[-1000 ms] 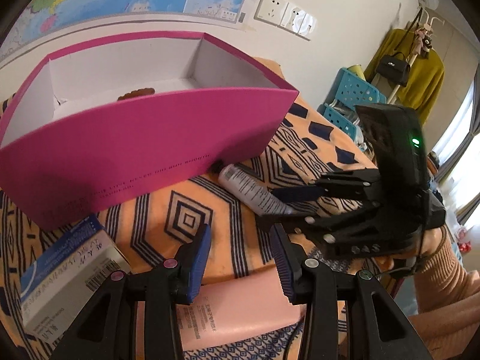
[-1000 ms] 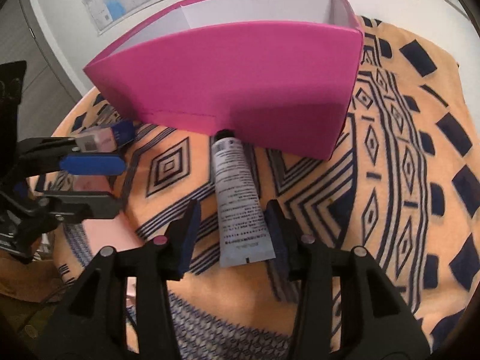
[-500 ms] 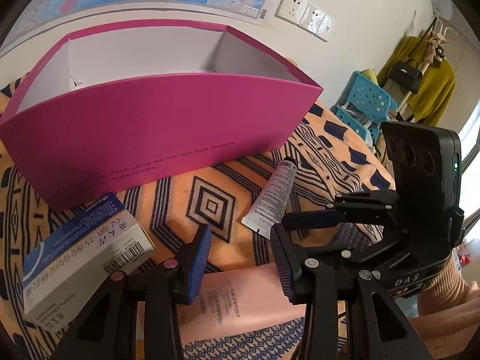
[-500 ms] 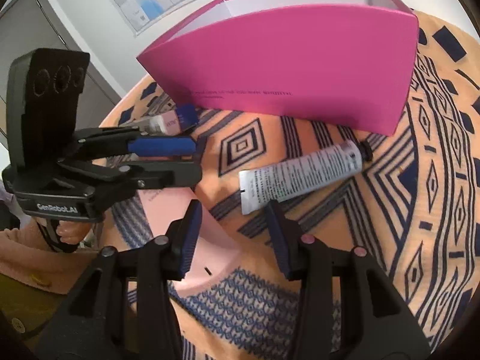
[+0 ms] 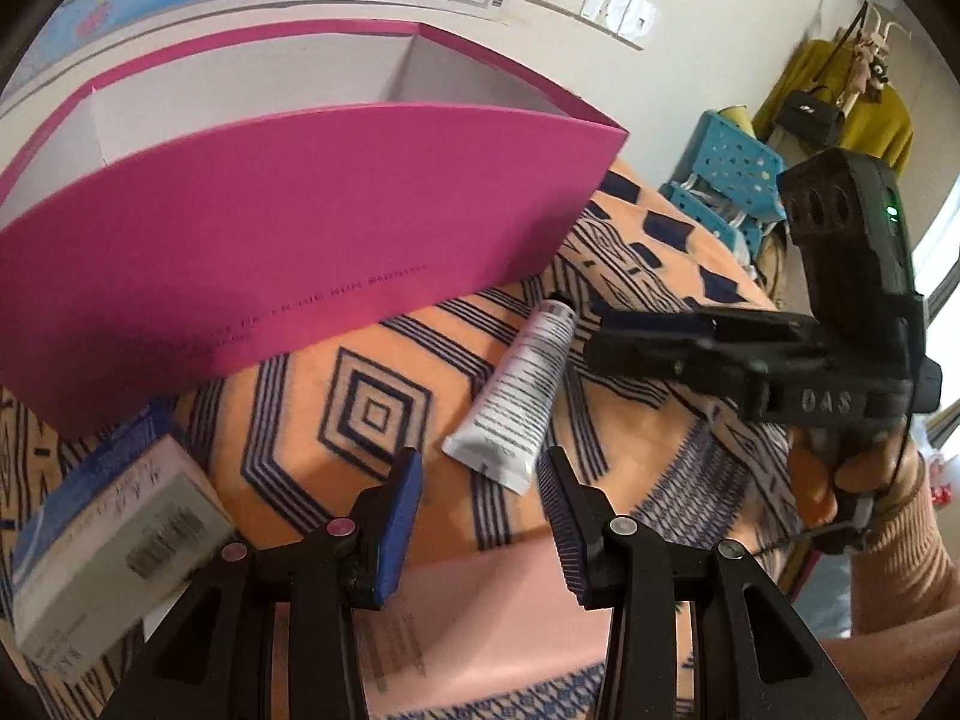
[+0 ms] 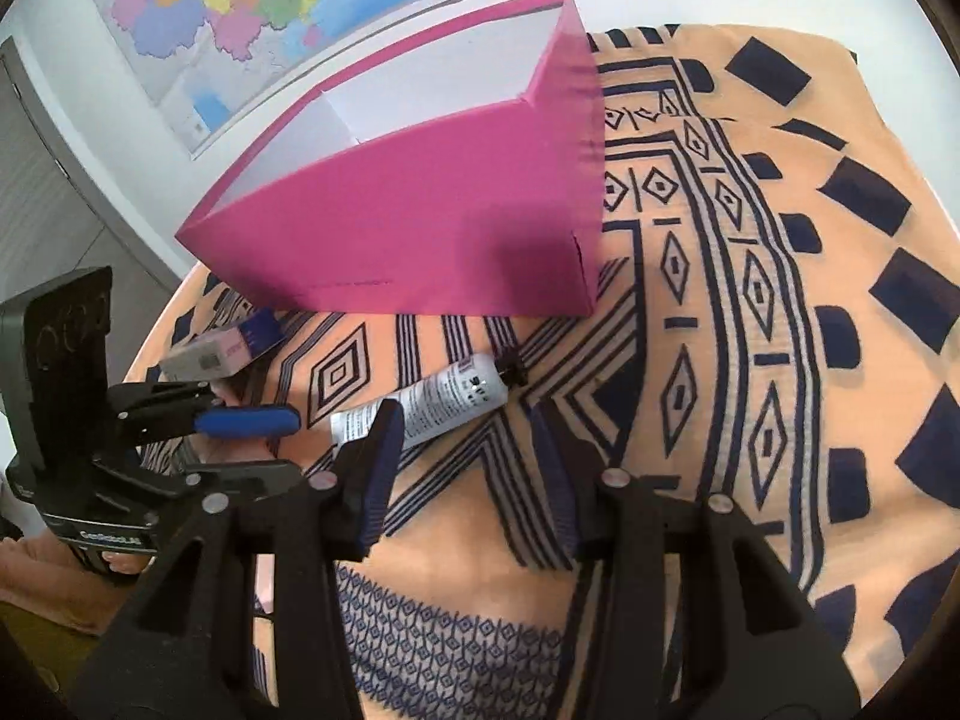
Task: Organize rigid objects
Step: 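Move the right tool to the white squeeze tube and grasp it, then lift the white squeeze tube off the cover with the right tool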
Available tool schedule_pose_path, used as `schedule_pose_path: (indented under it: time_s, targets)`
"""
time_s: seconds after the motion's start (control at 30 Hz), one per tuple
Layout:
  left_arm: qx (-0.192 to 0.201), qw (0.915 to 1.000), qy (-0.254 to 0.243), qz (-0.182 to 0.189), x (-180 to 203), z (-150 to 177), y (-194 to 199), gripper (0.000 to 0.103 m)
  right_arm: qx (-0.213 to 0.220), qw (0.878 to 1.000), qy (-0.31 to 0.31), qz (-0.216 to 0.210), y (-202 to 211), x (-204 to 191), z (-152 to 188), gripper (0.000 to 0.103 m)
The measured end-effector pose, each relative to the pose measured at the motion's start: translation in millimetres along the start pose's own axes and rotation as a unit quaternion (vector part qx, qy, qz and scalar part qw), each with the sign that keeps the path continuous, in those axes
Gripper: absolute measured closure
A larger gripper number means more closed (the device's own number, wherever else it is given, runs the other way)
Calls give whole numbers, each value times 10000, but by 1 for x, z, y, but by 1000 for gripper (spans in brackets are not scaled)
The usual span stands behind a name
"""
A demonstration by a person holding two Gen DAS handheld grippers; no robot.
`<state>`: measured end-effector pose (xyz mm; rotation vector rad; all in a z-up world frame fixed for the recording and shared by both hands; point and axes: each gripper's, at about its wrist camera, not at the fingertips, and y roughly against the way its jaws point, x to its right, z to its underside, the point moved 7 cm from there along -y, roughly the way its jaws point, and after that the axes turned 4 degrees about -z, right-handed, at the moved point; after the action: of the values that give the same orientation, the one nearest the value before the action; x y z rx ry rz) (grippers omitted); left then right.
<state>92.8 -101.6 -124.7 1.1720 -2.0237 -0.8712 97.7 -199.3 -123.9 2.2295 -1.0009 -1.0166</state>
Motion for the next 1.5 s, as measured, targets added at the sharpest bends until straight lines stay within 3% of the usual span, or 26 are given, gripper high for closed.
schedule_pose_path:
  time_s: [0.2,0.33,0.57,0.67,0.73,0.83,1.0,1.27,1.5]
  targets:
    - [-314,9989,-249,224,17,-4,-20,61,-58,10000,-72,-26,-20,1,-10,56]
    - [-317,9960,-275,790,36,-1,-16,61,-105,9995,-78,-292,-28,-3,-17,56]
    - [-231,9891,-389,1399,67,6,-9,61,-478,9945,721,-587,-44,-42,-11,56]
    - [-162,9897,-586,1298,68,9,0,61,-588,9916,950,-651,-45,-52,-3,56]
    - [-67,9913,-620,1163,60,9,8,59,-485,9943,788,-527,-42,-43,-5,56]
    - [89,9957,-584,708,36,7,19,59,-240,9978,224,-568,-26,-21,-3,56]
    - [138,9993,-334,-16,-2,-9,16,59,-23,9989,-63,-455,3,-10,13,56]
    - [147,9979,-561,-272,-10,-31,2,59,-205,9962,-388,-748,12,-23,45,56]
    - [-42,9969,-735,-271,-2,-28,-9,59,-161,9973,-402,-595,-4,-27,40,56]
